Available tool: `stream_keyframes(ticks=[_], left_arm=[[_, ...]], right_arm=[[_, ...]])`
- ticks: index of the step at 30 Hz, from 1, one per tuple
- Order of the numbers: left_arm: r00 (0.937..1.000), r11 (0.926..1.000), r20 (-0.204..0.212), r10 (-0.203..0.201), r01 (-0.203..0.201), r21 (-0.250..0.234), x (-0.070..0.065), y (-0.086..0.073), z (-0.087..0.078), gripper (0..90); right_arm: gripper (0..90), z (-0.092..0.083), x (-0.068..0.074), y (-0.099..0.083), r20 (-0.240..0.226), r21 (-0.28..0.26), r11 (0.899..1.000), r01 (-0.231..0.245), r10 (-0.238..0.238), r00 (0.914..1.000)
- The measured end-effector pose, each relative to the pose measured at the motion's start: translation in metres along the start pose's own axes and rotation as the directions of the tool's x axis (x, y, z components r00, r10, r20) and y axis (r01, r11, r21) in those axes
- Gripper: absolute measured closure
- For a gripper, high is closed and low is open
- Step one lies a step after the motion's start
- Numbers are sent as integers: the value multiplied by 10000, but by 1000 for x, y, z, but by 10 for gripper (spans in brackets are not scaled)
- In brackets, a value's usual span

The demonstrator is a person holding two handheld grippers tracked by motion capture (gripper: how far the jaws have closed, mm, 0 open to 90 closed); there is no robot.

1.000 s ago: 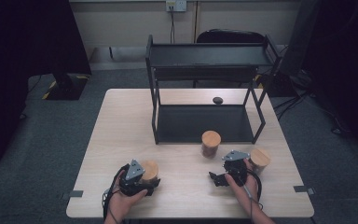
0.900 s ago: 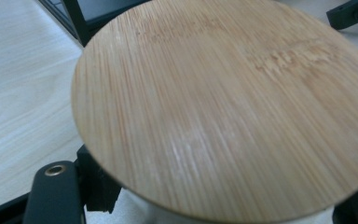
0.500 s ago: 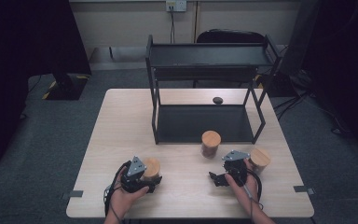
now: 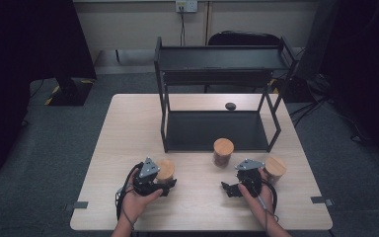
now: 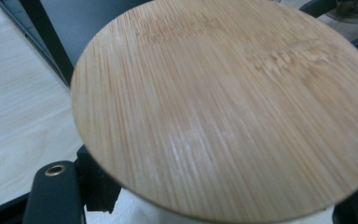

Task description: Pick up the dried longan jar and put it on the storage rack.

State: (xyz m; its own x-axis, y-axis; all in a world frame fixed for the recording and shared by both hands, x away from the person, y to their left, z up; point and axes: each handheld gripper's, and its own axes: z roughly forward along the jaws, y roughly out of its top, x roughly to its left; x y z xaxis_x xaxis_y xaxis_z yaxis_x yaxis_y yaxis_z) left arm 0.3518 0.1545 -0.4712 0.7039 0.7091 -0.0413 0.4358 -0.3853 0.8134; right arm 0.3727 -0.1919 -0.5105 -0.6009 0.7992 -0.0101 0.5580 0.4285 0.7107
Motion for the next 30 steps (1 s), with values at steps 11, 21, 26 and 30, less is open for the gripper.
stream_keyframes(ticks=[11, 21, 26, 30], left_arm=[[9999, 9999, 27, 130, -130, -13, 2, 20, 10, 261], [9999, 9999, 2, 140, -140, -62, 4, 31, 19, 260], [10000, 9999, 8, 53, -53, -108, 6, 36, 25, 261], [10000, 10000, 82, 48, -48, -67, 7, 40, 33, 260]], right_arm=[[0, 0, 0, 0, 0, -1, 10000, -1, 1, 10000], [0, 0, 0, 0, 0, -1, 10000, 1, -1, 10000], [0, 0, 0, 0, 1, 0, 10000, 0, 0, 10000], [0, 0, 0, 0, 0, 0, 10000, 2, -2, 10000]])
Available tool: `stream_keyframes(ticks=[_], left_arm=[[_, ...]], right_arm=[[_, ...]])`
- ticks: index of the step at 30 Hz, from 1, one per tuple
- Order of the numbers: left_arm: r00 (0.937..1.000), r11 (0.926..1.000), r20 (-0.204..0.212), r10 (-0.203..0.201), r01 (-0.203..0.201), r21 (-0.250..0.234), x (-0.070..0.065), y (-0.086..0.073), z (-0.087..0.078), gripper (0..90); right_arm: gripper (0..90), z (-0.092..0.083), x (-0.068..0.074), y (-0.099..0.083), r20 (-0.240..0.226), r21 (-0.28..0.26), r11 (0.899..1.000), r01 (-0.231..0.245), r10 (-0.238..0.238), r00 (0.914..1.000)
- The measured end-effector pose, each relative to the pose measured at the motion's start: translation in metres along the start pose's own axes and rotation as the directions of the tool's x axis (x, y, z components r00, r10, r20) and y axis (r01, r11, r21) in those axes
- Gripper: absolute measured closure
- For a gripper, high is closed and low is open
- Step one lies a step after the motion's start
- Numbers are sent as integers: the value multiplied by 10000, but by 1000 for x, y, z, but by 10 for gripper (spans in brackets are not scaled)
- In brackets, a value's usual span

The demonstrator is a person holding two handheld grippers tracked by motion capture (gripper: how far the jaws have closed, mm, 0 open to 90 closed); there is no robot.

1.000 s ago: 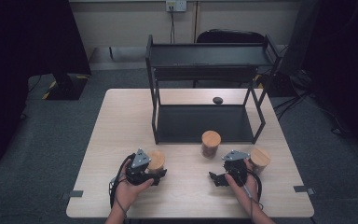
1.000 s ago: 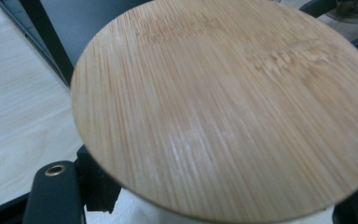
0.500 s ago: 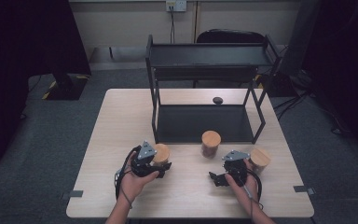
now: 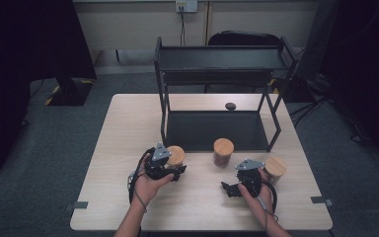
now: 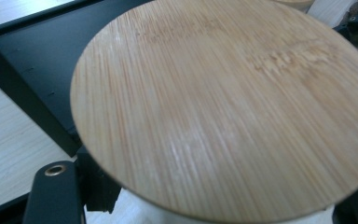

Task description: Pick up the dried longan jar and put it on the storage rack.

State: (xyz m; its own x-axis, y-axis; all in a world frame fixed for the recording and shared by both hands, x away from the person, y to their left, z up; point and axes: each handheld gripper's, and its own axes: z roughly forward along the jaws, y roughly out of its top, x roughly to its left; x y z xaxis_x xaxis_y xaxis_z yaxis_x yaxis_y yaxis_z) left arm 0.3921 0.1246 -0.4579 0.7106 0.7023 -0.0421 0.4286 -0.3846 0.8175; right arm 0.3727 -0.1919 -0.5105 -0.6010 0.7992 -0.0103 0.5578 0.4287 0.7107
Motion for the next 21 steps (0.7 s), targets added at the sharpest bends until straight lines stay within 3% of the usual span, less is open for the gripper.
stream_keyframes(ticks=[6, 21], left_arm=[[10000, 10000, 39, 42, -42, 12, 0, 7, 9, 261], [9995, 10000, -300, 11, -9, 46, 8, 22, 25, 260]], right_arm=[[0, 0, 0, 0, 0, 0, 10000, -3, 3, 10000], [0, 0, 0, 0, 0, 3, 10000, 4, -4, 10000]])
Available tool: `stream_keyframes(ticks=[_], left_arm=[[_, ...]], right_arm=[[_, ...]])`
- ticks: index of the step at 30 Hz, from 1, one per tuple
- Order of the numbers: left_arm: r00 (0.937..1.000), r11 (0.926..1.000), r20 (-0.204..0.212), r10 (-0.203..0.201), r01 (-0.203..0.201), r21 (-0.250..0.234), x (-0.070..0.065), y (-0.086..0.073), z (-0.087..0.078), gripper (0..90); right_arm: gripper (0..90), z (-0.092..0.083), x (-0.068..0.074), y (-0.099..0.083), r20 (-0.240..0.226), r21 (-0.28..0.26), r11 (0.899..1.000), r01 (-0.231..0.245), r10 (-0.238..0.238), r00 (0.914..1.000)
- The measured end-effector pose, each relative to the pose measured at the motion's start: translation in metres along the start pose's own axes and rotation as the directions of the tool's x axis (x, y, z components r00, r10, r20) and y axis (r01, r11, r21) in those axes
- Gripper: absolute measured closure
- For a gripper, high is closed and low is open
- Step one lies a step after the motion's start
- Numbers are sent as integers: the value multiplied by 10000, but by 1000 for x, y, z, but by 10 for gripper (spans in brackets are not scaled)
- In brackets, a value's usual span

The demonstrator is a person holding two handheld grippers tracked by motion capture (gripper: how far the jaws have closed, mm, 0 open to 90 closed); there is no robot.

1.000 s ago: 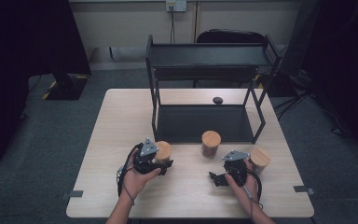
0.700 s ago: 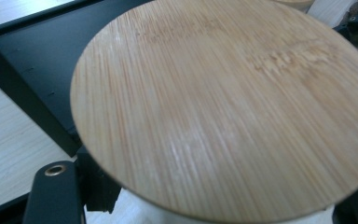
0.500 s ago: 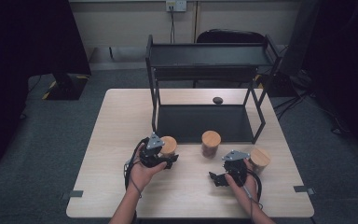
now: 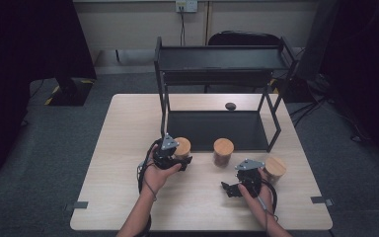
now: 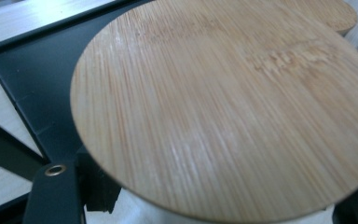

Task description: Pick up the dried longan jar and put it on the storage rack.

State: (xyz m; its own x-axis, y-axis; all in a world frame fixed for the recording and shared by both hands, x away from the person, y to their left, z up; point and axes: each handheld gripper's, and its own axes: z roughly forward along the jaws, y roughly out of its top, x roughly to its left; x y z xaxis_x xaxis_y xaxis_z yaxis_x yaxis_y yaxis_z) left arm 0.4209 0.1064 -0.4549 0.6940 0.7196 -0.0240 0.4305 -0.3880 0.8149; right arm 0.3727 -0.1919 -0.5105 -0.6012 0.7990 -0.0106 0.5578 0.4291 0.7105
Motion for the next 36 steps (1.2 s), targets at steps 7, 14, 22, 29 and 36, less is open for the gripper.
stream_keyframes(ticks=[7, 14, 22, 29, 36], left_arm=[[10000, 10000, -47, -86, 86, -52, 1, 7, 8, 260], [9997, 9997, -102, -219, 218, -109, 2, 14, 16, 260], [9994, 9998, -261, -209, 210, 11, 6, 23, 22, 261], [9987, 9993, -399, -317, 325, 197, 12, 25, 30, 260], [9989, 9995, -386, -264, 271, 184, 13, 36, 40, 260]], right_arm=[[0, 0, 0, 0, 0, -2, 10000, -5, 5, 10000], [0, 0, 0, 0, 0, -1, 10000, -5, 5, 10000], [0, 0, 0, 0, -1, -3, 10000, -5, 5, 10000], [0, 0, 0, 0, -4, -4, 10000, -9, 9, 10000], [0, 0, 0, 0, 2, -5, 10000, -6, 6, 10000]])
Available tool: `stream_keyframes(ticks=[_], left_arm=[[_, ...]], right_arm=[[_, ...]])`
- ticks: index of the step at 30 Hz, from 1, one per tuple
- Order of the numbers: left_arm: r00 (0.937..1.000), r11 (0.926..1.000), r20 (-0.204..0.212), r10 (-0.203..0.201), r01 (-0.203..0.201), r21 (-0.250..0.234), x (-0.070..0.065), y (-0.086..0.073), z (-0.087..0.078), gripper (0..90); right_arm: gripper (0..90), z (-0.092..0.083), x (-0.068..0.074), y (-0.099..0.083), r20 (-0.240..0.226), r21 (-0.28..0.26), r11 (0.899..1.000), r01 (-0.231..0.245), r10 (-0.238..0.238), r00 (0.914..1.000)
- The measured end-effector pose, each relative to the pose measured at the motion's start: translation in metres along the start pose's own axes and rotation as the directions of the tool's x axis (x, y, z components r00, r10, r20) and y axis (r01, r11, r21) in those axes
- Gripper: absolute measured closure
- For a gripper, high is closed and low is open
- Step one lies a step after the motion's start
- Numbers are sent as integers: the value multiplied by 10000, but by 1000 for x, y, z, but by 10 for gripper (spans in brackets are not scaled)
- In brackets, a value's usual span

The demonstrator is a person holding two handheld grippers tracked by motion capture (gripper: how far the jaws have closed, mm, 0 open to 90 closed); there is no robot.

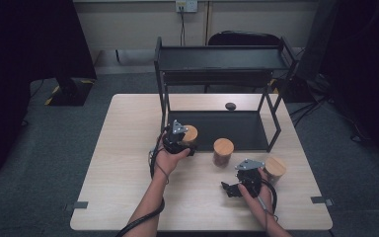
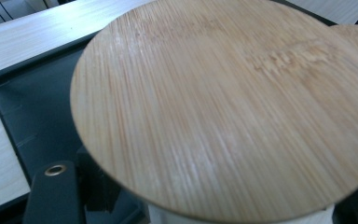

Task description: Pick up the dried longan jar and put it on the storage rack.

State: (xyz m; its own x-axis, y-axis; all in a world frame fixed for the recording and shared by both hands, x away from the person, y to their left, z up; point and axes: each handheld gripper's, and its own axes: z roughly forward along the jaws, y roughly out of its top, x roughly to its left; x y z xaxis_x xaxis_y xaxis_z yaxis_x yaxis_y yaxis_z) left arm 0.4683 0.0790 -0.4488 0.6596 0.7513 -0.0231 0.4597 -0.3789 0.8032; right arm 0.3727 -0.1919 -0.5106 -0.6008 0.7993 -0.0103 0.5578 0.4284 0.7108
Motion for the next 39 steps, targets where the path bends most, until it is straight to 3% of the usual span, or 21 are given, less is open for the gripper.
stream_keyframes(ticks=[26, 39], left_arm=[[9996, 9996, -210, -182, 187, 217, 2, 15, 28, 260], [9976, 9982, -572, -381, 406, 437, 7, 18, 44, 260]], right_arm=[[0, 0, 0, 0, 0, -1, 10000, -1, 1, 10000], [0, 0, 0, 0, -2, -2, 10000, 2, -2, 10000]])
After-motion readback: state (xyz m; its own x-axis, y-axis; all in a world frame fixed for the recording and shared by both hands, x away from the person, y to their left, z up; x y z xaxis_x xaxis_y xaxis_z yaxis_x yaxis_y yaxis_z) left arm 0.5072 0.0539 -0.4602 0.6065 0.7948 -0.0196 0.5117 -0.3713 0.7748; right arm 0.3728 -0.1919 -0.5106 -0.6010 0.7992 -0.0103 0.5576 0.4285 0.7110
